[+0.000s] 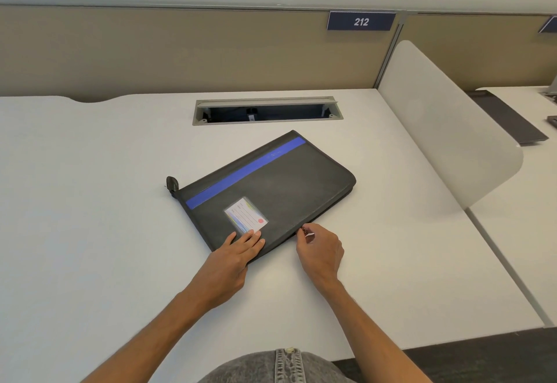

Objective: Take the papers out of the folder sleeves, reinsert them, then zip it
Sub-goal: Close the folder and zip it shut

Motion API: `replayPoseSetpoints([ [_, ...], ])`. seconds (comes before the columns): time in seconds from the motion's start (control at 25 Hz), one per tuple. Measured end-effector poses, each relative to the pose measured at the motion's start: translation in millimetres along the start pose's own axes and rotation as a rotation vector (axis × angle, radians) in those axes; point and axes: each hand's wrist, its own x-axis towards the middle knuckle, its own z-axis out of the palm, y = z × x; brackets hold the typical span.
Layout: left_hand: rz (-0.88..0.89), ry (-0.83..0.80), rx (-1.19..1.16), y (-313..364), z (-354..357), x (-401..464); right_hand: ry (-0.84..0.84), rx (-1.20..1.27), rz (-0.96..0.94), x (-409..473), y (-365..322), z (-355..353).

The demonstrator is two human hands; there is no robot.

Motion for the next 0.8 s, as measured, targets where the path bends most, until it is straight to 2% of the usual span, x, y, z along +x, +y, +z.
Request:
replayPoseSetpoints([
  [0.36,0.019,-0.006,0.002,-4.7,-3.7,-2.3,0.018,0.010,0.073,5.4,2.9,2.5],
  [0.8,0.018,-0.070,-0.031,-26.5,-9.1,-16.5,0.020,0.005,0.066,11.4,4.3,4.2],
])
